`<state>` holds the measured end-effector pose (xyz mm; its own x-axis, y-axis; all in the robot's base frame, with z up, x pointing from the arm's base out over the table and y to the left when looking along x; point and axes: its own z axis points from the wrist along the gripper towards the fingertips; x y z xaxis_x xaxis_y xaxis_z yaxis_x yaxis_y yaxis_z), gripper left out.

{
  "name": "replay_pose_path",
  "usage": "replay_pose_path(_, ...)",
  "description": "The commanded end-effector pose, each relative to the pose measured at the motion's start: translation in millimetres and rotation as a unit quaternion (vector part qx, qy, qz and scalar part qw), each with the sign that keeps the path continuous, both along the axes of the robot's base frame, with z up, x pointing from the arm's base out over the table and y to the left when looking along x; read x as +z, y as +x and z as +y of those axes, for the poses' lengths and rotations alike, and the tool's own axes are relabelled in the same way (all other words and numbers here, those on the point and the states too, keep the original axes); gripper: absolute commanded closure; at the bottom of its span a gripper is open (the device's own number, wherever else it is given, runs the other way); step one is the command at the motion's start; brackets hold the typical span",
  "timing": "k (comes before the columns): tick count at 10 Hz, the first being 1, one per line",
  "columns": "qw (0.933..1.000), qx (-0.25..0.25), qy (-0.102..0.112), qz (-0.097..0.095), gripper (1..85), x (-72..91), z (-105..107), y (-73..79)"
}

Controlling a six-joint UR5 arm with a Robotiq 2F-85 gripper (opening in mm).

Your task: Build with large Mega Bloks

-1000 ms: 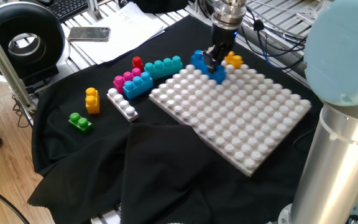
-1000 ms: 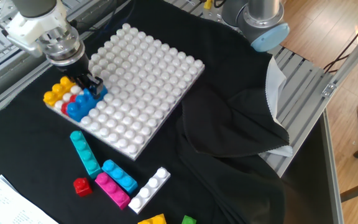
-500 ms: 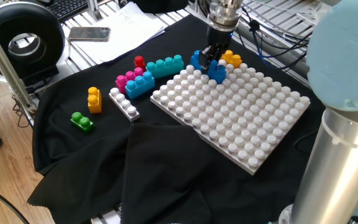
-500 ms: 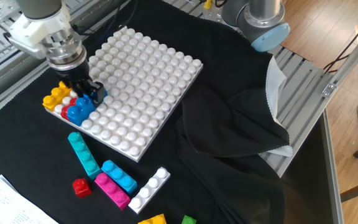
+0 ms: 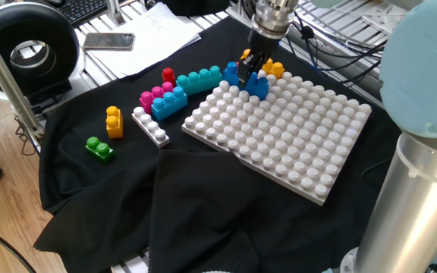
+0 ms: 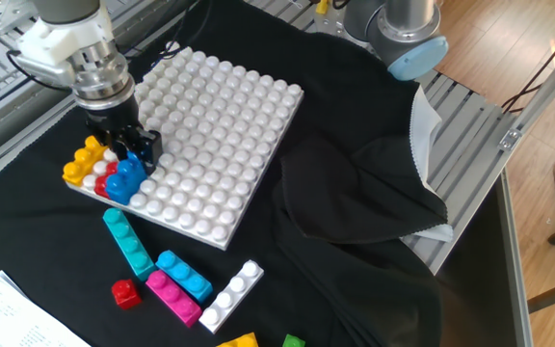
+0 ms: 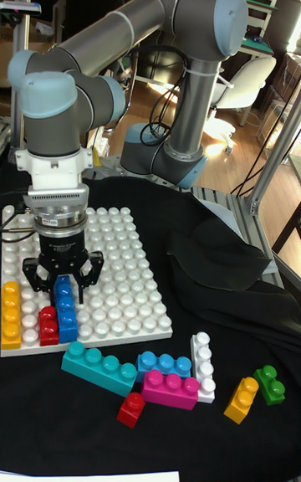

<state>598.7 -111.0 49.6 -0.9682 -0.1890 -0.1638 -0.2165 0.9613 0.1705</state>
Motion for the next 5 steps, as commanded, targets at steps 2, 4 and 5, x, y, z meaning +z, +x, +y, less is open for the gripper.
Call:
replay_pose_path(2, 0.9999, 0.012, 0.006, 0.01, 48.7, 23.5, -3.2, 3.3)
replay_pose_path(4, 0.9996, 0.024, -0.009, 0.015, 53.0, 32.4, -13.7, 2.7)
replay_pose_path(5, 0.9997, 0.022, -0.005, 0.012, 53.3, 33.5, -11.8, 3.6)
